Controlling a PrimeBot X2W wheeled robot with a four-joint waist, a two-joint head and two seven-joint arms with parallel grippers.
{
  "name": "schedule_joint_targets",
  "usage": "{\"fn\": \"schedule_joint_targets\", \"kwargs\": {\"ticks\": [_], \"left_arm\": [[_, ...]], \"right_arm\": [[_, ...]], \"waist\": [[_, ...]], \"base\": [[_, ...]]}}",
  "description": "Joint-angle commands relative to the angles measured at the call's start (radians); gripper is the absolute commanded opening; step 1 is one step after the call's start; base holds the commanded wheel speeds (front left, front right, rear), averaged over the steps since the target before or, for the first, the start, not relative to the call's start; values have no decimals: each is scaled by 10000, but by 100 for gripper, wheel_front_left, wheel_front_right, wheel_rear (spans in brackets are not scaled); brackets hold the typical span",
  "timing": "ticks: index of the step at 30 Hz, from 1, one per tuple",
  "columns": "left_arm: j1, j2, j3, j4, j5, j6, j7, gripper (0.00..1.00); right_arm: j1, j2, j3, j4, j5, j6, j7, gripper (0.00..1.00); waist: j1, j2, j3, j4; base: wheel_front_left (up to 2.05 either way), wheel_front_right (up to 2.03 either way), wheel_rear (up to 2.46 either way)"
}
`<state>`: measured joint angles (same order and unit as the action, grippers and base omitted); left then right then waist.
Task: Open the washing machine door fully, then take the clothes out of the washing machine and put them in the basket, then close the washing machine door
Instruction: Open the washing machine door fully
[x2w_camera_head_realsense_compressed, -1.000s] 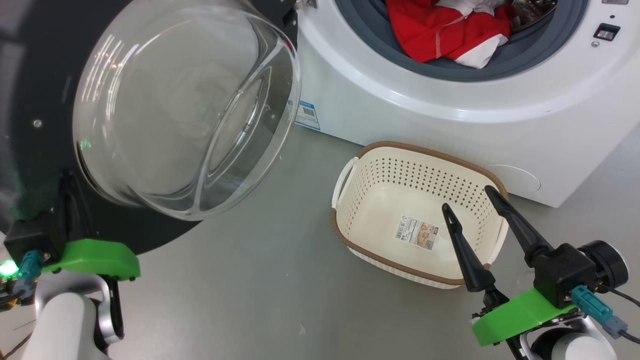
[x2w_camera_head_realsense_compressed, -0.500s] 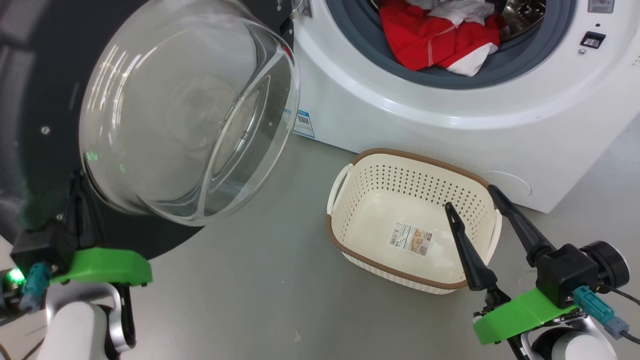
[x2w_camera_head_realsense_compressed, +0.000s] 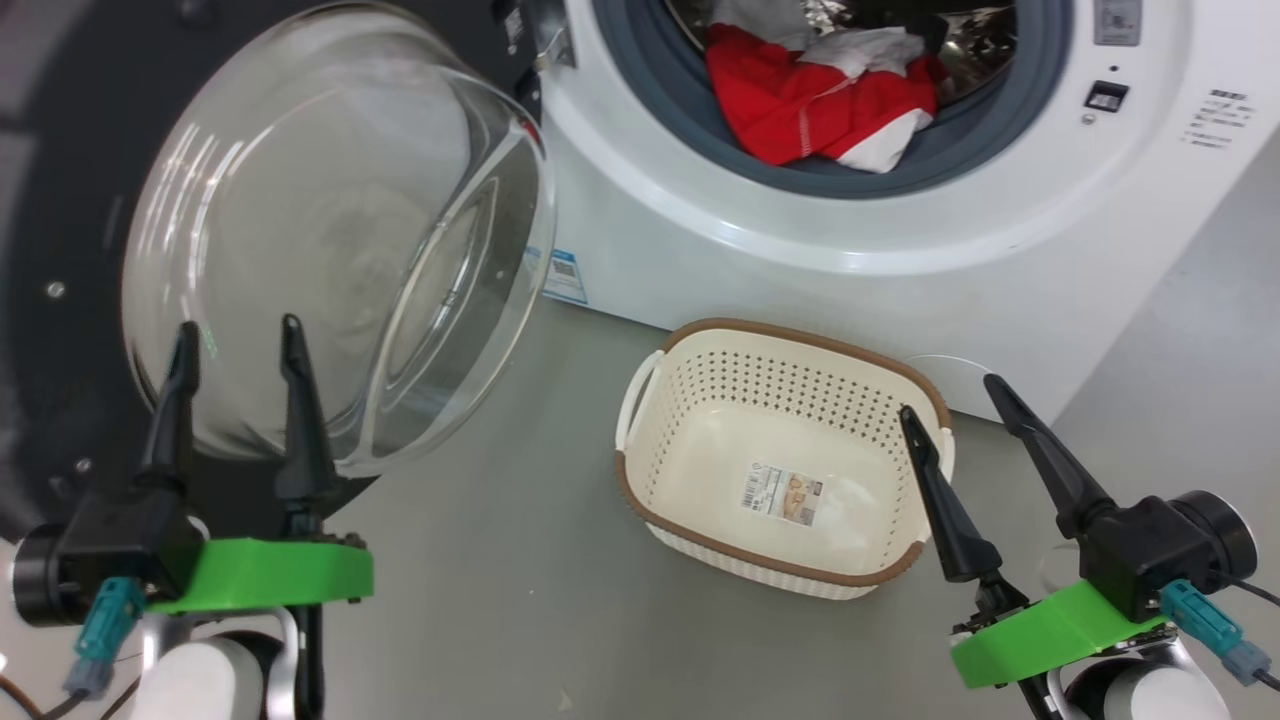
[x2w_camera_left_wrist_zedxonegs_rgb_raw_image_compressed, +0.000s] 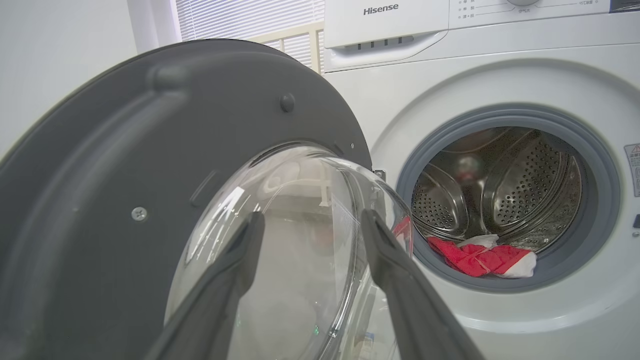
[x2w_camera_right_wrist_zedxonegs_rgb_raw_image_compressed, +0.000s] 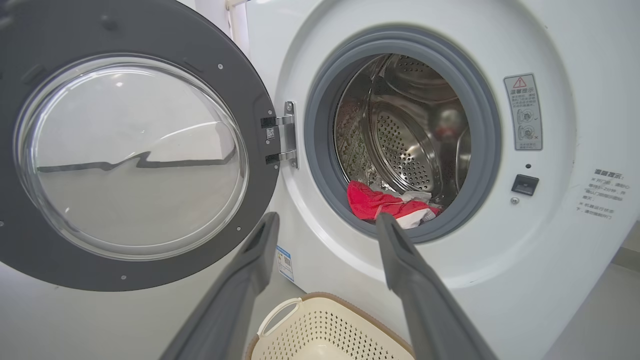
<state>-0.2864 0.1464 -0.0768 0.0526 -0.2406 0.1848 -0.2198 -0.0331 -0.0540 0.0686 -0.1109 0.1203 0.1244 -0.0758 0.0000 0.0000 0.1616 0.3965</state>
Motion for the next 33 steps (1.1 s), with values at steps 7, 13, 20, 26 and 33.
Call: {"fn": "schedule_joint_targets", "kwargs": {"ticks": [7,13,20,26,33], "left_arm": [[240,287,-207,-1114,-183,-508,297,100],[460,162,-447,-1411,-650,-879,453,100],[588,62,-567,-1466,-1358,-1379,600,100],[681,131,-543,-1189,-1665,-1654,464,100],[1006,221,-386,-780,-1639,-1634,70,100]], "right_arm": [[-328,36,-81,83,299,63,-525,100],[-339,36,-233,348,405,63,-842,100],[-357,37,-336,606,410,63,-1066,100],[-376,37,-448,884,450,63,-1321,100],[-261,37,-483,1143,574,63,-1569,100]], "waist": [[0,0,-251,-867],[0,0,-370,-1560],[0,0,-421,-2296],[0,0,-479,-3106],[0,0,-676,-4034]], "base": [[0,0,0],[0,0,0],[0,0,0],[0,0,0],[0,0,0]]}}
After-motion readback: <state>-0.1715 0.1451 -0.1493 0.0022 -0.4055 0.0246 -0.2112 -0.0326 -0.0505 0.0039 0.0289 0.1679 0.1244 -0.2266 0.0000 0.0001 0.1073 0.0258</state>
